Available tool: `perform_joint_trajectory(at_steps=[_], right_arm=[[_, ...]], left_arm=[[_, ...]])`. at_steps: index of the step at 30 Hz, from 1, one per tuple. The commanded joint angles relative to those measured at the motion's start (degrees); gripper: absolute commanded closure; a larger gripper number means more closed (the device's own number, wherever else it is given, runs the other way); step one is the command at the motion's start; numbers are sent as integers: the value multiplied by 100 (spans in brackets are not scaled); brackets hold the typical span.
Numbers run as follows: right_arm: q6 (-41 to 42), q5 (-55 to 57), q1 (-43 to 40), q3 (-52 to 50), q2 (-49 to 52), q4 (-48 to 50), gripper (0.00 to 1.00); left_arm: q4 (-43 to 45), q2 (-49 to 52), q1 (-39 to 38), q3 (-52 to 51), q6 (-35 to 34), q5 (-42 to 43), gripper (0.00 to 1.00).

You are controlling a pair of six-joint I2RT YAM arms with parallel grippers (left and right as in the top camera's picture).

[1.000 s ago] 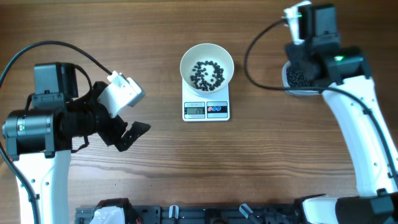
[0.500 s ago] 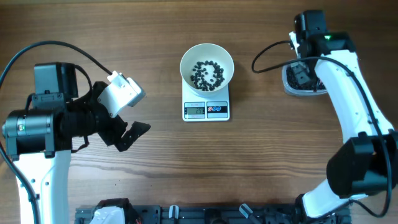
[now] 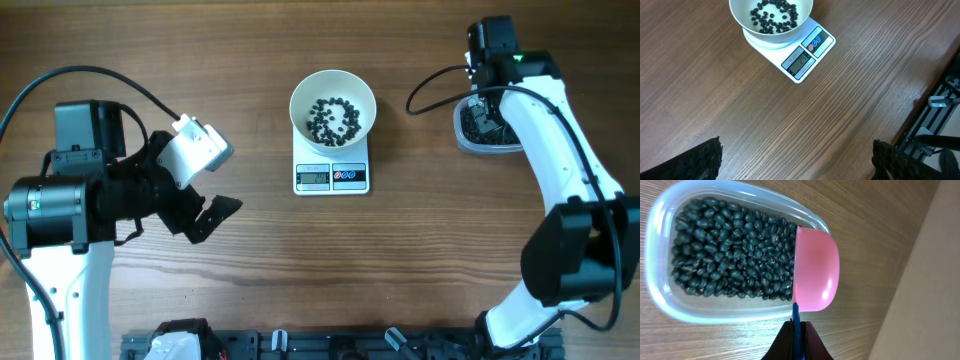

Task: Scoop item into bowl and weigh 150g on scale
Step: 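Return the empty scoop with the right gripper to the bean tub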

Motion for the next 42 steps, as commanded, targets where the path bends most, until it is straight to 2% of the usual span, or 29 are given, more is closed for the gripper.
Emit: perform_joint_trajectory(at_steps=[1, 14, 23, 32, 42], right_arm=[[83, 385, 9, -61, 251, 81, 96], [70, 260, 9, -321, 437, 68, 96], [92, -1370, 9, -455, 437, -205, 96], [435, -2085, -39, -452, 437, -48, 96], [841, -3261, -748, -424, 426, -61, 96]], left_arm=[[-4, 15, -22, -31, -55, -11, 0], [-4, 15, -22, -31, -55, -11, 0], [-4, 15, -22, -31, -55, -11, 0], [-4, 15, -22, -31, -57, -11, 0], [-4, 15, -22, -31, -55, -11, 0]])
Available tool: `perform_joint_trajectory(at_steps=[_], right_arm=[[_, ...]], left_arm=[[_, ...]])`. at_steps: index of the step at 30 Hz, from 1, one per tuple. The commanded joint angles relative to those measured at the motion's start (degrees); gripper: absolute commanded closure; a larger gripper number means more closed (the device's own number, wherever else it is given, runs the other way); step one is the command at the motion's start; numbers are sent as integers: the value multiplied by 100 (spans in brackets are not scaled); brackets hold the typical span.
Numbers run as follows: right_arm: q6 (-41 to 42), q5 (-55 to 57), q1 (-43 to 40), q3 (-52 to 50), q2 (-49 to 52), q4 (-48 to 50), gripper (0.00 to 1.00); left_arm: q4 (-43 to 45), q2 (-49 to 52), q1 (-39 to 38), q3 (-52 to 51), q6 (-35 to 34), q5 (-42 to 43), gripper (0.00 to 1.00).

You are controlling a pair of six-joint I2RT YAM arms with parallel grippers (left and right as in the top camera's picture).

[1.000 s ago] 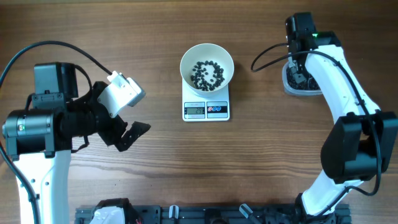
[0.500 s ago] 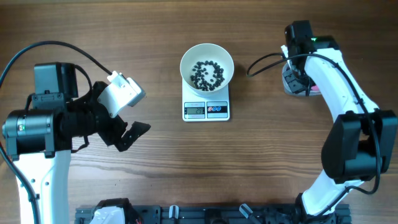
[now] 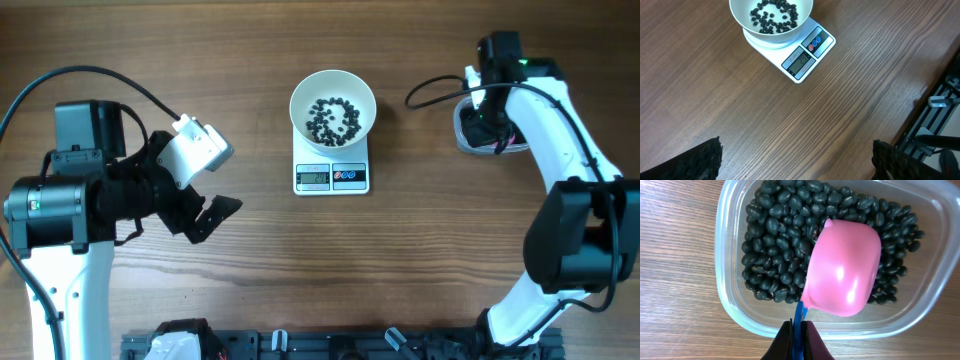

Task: Scoop item into bowl and weigh 150g on scale
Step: 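Return the empty scoop with the right gripper to the bean tub, then scoop black beans again from the tub with the pink scoop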

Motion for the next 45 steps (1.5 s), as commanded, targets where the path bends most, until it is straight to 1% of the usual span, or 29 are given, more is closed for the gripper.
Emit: perform_joint_trajectory(at_steps=[1, 4, 10, 15, 19, 26, 32, 40, 45], right_arm=[[258, -1147, -280, -63, 162, -46, 96], [302, -1467, -439, 87, 162, -109, 96], [444, -1613, -704, 245, 151, -402, 95], [448, -2111, -896, 245, 118, -455, 96], [544, -2494, -1217, 245, 116, -487, 96], [538, -3600, -1755, 245, 118, -490, 96], [551, -4269, -2055, 243, 118, -529, 96], [837, -4382, -2308, 225, 118, -682, 96], [855, -4505, -2498, 214, 118, -765, 95]], left_arm=[[-4, 15, -22, -31, -57, -11, 0], [-4, 15, -22, -31, -57, -11, 0], [-4, 15, -22, -31, -57, -11, 0], [-4, 15, -22, -31, -57, -11, 0], [-4, 15, -22, -31, -55, -11, 0], [-4, 15, -22, -31, -55, -11, 0], [-4, 15, -22, -31, -57, -11, 0], [-4, 15, -22, -31, -55, -11, 0], [-4, 15, -22, -31, -55, -11, 0]])
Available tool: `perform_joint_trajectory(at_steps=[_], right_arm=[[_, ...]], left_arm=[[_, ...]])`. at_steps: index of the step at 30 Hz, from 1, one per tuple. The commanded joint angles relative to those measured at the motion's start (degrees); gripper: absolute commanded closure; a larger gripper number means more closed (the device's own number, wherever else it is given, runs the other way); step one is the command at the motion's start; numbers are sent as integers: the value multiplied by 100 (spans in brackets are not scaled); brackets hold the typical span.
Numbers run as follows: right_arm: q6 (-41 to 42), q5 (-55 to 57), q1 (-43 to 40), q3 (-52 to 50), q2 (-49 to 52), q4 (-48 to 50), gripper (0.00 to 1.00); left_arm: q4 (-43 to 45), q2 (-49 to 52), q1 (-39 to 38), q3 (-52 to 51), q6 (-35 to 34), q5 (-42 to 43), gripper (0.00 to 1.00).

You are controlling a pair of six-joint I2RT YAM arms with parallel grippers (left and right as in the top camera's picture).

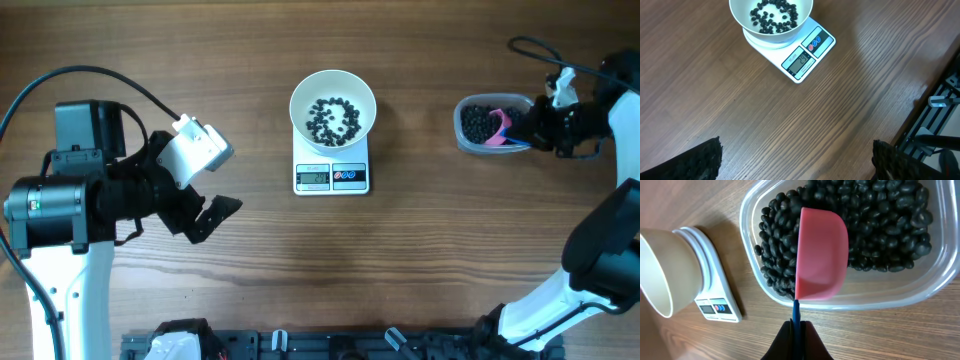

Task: Scoop item into bowl and weigh 150g on scale
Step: 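Scoop black beans again from the tub with the pink scoop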

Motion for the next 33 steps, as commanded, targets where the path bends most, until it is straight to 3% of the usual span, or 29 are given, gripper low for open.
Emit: perform_joint_trajectory(at_steps=[1, 17, 33], right_arm=[[87, -304, -157, -22, 105, -131, 96], [-96, -732, -916, -22, 105, -205, 96], [-1067, -1397, -1263, -24, 105, -372, 96]], left_arm=[[-2, 15, -22, -31, -57, -11, 0], [-2, 15, -22, -31, -55, -11, 0], [-2, 15, -22, -31, -57, -11, 0]])
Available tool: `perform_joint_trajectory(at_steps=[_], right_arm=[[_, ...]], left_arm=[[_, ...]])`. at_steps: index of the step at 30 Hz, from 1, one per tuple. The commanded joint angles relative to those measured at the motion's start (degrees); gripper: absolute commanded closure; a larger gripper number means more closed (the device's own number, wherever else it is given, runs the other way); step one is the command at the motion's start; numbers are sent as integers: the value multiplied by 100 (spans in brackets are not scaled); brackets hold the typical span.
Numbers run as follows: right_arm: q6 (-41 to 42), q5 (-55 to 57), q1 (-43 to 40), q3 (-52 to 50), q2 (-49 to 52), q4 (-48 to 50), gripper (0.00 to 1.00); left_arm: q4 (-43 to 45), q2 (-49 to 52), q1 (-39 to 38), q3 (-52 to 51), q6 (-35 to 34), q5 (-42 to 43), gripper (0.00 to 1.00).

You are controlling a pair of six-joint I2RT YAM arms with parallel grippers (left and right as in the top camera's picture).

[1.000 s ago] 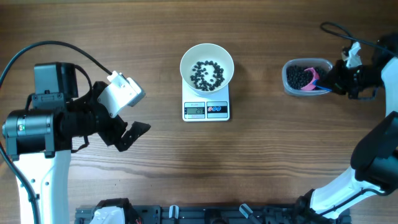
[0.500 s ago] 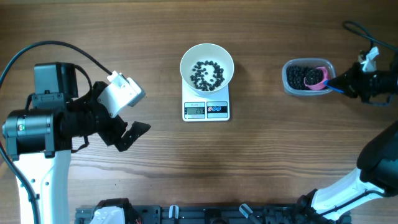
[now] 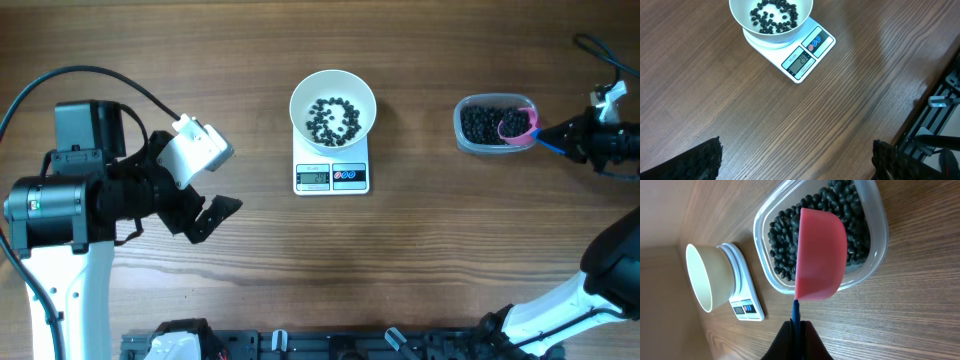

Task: Scoop item into bowl and weigh 150g on scale
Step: 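Scoop black beans again from the tub with the pink scoop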

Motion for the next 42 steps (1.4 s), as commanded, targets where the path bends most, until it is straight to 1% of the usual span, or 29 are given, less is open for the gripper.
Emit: perform_joint_trajectory(at_steps=[1, 5, 12, 23, 28, 35, 37, 42], right_arm=[[-426, -350, -81, -24, 105, -11, 96], [-490, -822, -210, -24, 105, 22, 96], [-463, -1309, -435, -26, 105, -22, 96], [-466, -1631, -435, -26, 105, -74, 96], [-461, -1941, -433, -26, 105, -85, 96], [-461, -2647, -396, -26, 105, -90, 96], [-459, -2914, -330, -26, 105, -90, 96], [-417, -3115, -118, -24, 105, -70, 96]], left_arm=[[-2, 15, -22, -31, -55, -11, 0], [-2, 15, -22, -31, -57, -11, 0], [0, 15, -22, -31, -55, -11, 0], [0, 15, -22, -31, -57, -11, 0], [-2, 15, -22, -31, -55, -11, 0], [-2, 15, -22, -31, -55, -11, 0], [-2, 15, -22, -31, -57, -11, 0], [-2, 15, -22, -31, -55, -11, 0]])
